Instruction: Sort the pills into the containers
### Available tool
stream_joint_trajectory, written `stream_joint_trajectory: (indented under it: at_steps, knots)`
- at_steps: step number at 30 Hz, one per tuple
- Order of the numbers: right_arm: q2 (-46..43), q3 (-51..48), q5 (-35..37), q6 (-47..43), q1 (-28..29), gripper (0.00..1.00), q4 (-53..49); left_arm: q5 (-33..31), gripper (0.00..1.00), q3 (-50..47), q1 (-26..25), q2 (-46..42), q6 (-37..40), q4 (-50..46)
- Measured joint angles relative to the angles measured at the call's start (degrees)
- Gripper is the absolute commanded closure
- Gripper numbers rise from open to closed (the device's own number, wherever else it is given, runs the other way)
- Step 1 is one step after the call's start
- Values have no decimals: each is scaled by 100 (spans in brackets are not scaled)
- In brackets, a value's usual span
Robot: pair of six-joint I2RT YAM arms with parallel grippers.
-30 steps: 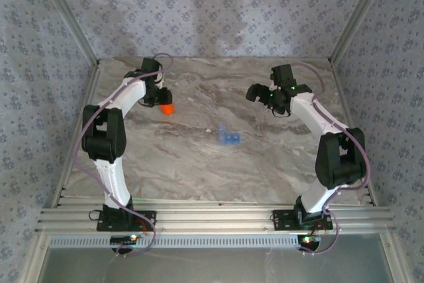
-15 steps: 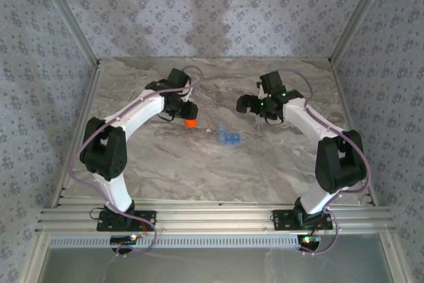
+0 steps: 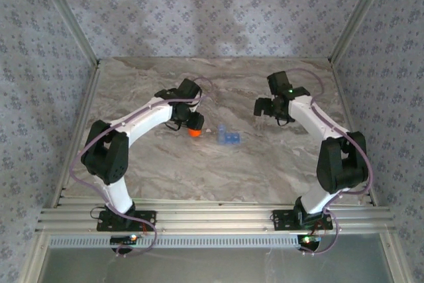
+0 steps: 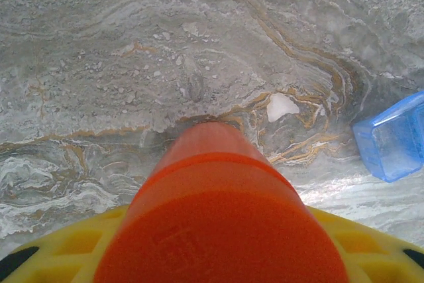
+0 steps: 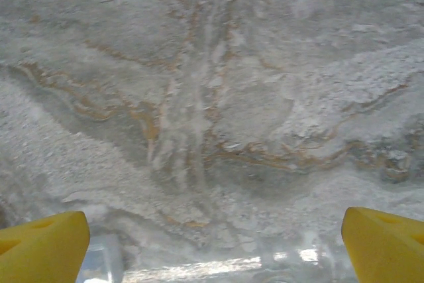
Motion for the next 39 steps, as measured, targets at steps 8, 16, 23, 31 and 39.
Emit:
stream_joint_trajectory:
  at_steps: [8,16,23,31,39]
  knots:
    - [-334,-588,-1106,0,-393,0,260,-203,73,-275,-170,0,0,168]
    - [-210,-343,-1950,2,170,2,507,-345,41,-461,-269,-44,-4,514]
    - [-105,334,-2227,57,605,5,634,-339,26,-667,-271,-286,-55,599]
    - [387,1259,-2273,155,896,4,376,-28,20,-662,-9,-1054,-415,796]
    - [1272,2573,-1941,-138,1746,4,-437,533,17,-837,1499,-1829,-1064,1220]
